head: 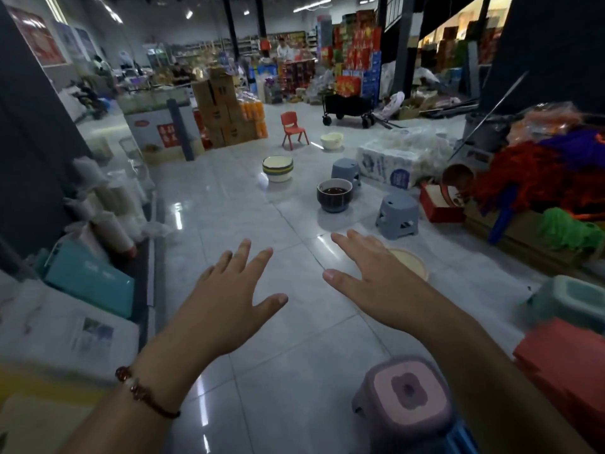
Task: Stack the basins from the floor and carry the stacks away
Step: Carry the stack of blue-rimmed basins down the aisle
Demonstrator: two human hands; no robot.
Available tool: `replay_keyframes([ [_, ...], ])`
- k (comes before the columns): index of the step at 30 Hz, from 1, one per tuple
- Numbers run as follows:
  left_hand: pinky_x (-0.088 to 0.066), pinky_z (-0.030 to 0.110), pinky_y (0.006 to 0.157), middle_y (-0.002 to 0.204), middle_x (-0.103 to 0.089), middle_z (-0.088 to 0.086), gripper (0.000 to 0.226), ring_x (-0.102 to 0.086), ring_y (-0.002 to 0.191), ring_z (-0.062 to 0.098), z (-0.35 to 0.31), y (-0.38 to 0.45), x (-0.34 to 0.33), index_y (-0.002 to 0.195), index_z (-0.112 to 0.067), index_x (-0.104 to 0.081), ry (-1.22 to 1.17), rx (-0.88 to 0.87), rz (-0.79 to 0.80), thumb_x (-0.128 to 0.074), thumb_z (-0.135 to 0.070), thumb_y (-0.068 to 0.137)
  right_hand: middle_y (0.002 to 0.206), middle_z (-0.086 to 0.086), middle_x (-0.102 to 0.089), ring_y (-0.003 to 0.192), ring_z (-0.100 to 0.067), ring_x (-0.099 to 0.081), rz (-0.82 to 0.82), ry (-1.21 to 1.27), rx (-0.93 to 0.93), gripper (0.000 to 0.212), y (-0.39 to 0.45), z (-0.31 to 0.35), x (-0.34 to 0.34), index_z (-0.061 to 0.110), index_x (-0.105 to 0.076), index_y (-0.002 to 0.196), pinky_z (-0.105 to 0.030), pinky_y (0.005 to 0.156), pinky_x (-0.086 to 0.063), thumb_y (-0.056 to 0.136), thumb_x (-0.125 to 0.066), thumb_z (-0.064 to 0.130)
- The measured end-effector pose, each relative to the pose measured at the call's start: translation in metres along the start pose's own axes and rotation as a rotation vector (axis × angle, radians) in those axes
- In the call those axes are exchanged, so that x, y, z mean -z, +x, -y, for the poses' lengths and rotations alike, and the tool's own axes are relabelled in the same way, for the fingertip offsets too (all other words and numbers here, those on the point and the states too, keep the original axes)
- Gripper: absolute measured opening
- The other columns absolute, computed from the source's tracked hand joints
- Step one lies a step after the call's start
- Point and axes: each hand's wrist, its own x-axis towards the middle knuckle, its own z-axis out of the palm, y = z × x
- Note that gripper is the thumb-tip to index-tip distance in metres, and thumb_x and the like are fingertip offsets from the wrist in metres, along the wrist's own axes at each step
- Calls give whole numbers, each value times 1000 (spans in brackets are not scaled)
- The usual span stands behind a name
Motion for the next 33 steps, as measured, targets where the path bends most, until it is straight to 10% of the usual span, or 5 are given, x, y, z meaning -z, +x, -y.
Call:
replay_keyframes([
  [21, -6, 40, 121, 164, 18, -7, 83, 7, 152, 21, 162, 383, -15, 155, -43, 7, -134, 160, -8, -36, -72, 89, 166, 3, -4, 152, -21, 0, 194, -203, 135, 71, 447, -32, -13, 36, -10, 157, -45, 123, -8, 96, -40, 60],
  [33, -5, 41, 122, 164, 20, -3, 85, 7, 153, 25, 269, 658, -7, 155, -39, 12, -35, -39, 30, -30, -74, 89, 165, 1, -7, 152, -22, -3, -11, -78, -96, 75, 711, -34, -19, 32, -12, 157, -45, 123, -12, 95, -45, 59],
])
